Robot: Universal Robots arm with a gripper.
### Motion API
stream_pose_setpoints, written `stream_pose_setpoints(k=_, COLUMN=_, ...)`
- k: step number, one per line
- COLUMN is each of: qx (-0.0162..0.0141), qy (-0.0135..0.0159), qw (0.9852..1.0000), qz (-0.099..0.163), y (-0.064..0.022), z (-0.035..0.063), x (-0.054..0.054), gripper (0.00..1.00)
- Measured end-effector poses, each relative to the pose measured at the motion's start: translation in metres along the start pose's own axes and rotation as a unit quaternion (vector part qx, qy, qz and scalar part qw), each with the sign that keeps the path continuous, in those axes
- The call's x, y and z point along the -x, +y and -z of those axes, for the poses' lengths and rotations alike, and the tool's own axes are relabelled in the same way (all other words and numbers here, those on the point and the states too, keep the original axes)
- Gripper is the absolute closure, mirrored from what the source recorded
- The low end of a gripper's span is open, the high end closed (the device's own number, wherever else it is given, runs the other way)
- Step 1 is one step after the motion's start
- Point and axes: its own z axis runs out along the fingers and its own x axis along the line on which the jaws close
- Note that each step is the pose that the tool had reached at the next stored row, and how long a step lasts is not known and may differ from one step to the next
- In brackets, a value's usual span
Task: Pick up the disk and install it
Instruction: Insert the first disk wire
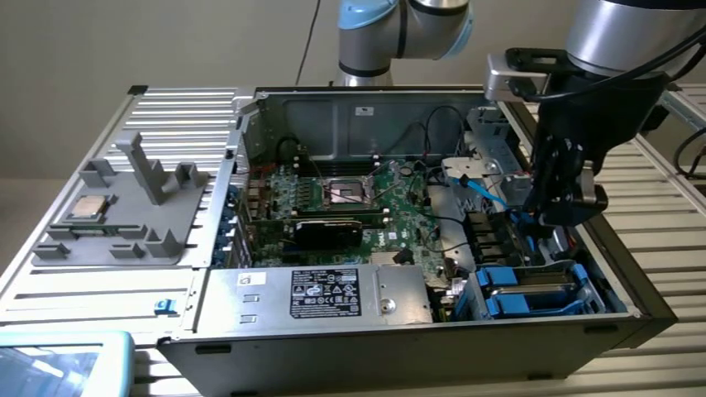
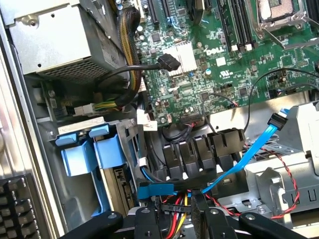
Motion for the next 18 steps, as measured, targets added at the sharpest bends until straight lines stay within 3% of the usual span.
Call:
stream_pose_setpoints(k=4, qx=-0.0069, qy=0.0138, qw=0.9999, qz=0.001, y=0.0053, z=0.0022, x=0.001, gripper=0.64)
stream_pose_setpoints(k=9, qx=-0.0182, qy=0.038, qw=0.9991, qz=0.002, y=0.0126, z=0.0029, x=-0.001, gripper=0.64)
stream_pose_setpoints(k=11, qx=-0.0223, qy=0.0457, qw=0.9987, qz=0.002, y=0.0154, z=0.0025, x=-0.002, gripper=0.64)
stream_pose_setpoints(k=13, qx=-0.0244, qy=0.0501, qw=0.9984, qz=0.001, y=0.0172, z=0.0012, x=-0.002, gripper=0.64)
stream_pose_setpoints(k=14, qx=-0.0246, qy=0.0508, qw=0.9984, qz=0.001, y=0.0175, z=0.0, x=-0.002, gripper=0.64)
stream_pose_setpoints(k=18, qx=-0.0247, qy=0.0511, qw=0.9984, qz=0.001, y=0.0178, z=-0.005, x=-0.002, gripper=0.64)
